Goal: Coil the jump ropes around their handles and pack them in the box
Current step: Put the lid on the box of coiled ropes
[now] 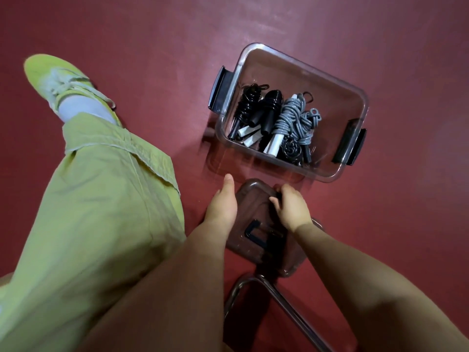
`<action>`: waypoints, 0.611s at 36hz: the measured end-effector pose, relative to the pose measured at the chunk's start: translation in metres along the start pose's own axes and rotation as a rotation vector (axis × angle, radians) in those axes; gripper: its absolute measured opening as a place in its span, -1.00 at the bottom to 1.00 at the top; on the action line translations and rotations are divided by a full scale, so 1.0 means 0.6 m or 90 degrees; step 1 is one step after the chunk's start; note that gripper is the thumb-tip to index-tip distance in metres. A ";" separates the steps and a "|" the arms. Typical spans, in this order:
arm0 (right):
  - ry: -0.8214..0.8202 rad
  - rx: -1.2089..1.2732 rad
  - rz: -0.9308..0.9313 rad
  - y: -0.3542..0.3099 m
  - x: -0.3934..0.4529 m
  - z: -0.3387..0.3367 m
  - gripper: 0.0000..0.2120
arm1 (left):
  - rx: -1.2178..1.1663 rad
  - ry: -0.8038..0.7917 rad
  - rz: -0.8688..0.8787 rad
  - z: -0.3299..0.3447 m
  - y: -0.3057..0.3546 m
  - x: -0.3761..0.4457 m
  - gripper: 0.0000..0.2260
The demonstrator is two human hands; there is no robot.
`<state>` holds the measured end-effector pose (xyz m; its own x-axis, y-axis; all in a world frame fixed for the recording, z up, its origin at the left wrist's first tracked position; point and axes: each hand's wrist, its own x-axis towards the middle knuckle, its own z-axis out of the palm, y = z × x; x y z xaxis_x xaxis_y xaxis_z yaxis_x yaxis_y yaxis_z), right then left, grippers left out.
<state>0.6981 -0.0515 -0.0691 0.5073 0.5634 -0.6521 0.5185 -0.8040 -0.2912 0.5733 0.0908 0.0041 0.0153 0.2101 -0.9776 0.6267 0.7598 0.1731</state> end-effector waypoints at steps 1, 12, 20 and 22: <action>-0.006 0.008 -0.005 -0.001 -0.011 -0.010 -0.78 | 0.025 -0.004 0.025 -0.001 0.007 -0.009 -0.10; 0.043 0.072 -0.113 -0.022 -0.098 -0.246 -0.79 | 0.386 -0.172 0.285 -0.004 0.086 -0.087 -0.59; 0.029 0.251 -0.056 -0.036 -0.008 -0.357 -0.84 | 0.328 -0.001 0.451 -0.034 0.172 -0.081 -0.90; 0.075 0.334 0.013 -0.016 0.009 -0.361 -0.77 | 0.289 0.033 0.447 -0.051 0.184 -0.061 -0.96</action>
<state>0.8449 0.0004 0.0815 0.6029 0.5396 -0.5877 0.1093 -0.7855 -0.6091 0.6180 0.1860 0.0626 0.4906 0.5782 -0.6520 0.7377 0.1226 0.6639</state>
